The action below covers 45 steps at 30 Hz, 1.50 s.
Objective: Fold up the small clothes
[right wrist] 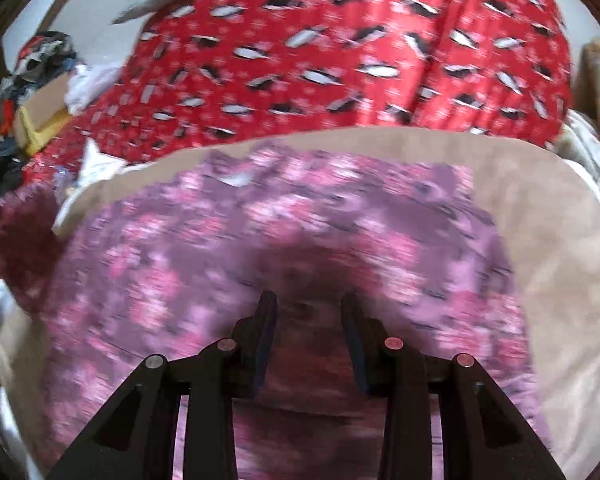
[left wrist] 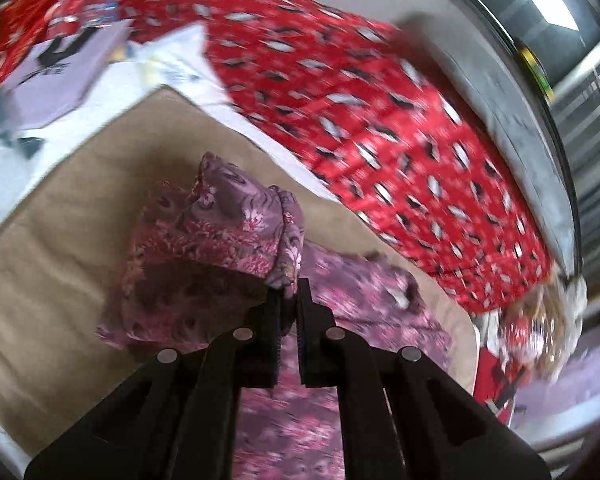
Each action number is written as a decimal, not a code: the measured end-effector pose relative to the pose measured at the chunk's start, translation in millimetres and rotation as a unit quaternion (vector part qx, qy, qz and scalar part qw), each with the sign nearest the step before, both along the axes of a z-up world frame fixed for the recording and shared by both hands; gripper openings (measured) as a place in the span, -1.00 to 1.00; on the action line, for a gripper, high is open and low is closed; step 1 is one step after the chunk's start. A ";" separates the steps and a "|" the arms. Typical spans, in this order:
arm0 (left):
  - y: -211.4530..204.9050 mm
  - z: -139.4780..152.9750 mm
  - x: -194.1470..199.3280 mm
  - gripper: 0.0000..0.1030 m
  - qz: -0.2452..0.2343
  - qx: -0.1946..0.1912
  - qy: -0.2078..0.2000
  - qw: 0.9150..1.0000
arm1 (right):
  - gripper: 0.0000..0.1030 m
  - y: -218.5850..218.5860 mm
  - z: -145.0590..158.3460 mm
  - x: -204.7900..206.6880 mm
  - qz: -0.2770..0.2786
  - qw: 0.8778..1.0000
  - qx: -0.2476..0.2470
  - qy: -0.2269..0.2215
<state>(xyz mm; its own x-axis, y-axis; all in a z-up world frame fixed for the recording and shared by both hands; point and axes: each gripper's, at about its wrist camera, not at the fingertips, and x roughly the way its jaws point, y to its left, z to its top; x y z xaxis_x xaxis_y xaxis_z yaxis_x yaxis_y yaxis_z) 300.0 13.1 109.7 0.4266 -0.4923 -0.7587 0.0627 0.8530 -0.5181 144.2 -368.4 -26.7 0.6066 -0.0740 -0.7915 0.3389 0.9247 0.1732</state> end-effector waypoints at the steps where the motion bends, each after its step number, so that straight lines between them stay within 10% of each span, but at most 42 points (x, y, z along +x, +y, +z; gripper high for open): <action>1: -13.0 1.6 -3.0 -0.92 -0.012 -0.001 -0.001 1.000 | -0.27 -3.2 -5.7 -3.4 -0.001 1.000 0.005 0.005; 7: -94.9 -8.5 -24.0 -0.92 -0.085 0.010 0.014 0.996 | -0.25 -9.8 -14.2 -18.4 0.005 0.999 0.032 -0.036; 16: -171.9 -112.2 -42.6 -0.92 -0.149 0.082 0.105 0.980 | -0.16 -10.6 -15.6 -20.9 0.013 0.998 0.040 -0.047; 22: -137.1 -85.7 -53.6 -0.76 -0.169 0.033 0.092 0.981 | -0.10 -3.9 -2.5 -13.2 0.017 0.999 0.029 -0.029; 24: -107.4 -72.2 -60.3 -0.10 -0.157 0.015 0.076 0.985 | -0.10 3.1 10.2 -8.2 0.033 0.997 0.047 -0.050; 26: -70.1 -66.4 -64.8 0.11 -0.116 0.008 0.062 0.991 | -0.08 18.0 23.1 1.0 0.063 0.994 0.060 -0.067; 36: -3.3 -123.6 -50.7 0.11 -0.029 -0.056 0.156 0.986 | 0.21 152.0 25.4 65.2 0.211 0.975 -0.069 -0.015; 38: -2.0 -123.5 -49.6 0.11 -0.029 -0.057 0.155 0.986 | 0.00 159.4 15.6 79.8 0.215 0.973 -0.080 0.009; 39: -5.5 -122.7 -50.0 0.11 -0.031 -0.054 0.153 0.986 | -0.66 158.2 14.1 84.0 0.218 0.973 -0.077 0.009; 40: -5.2 -121.4 -50.3 0.11 -0.034 -0.050 0.151 0.987 | -0.80 152.3 15.9 84.7 0.212 0.975 -0.064 0.002; 45: -9.2 -121.1 -50.0 0.11 -0.037 -0.034 0.144 0.988 | -0.81 80.7 42.8 51.7 0.120 0.988 0.059 -0.078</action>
<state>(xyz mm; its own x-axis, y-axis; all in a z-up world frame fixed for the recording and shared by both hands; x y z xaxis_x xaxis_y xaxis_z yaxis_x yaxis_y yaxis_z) 250.0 3.9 -11.4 0.1588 -0.5672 -0.8081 -0.0355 0.8147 -0.5788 195.8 -287.7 16.1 0.7112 0.1751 -0.6808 0.0721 0.9452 0.3185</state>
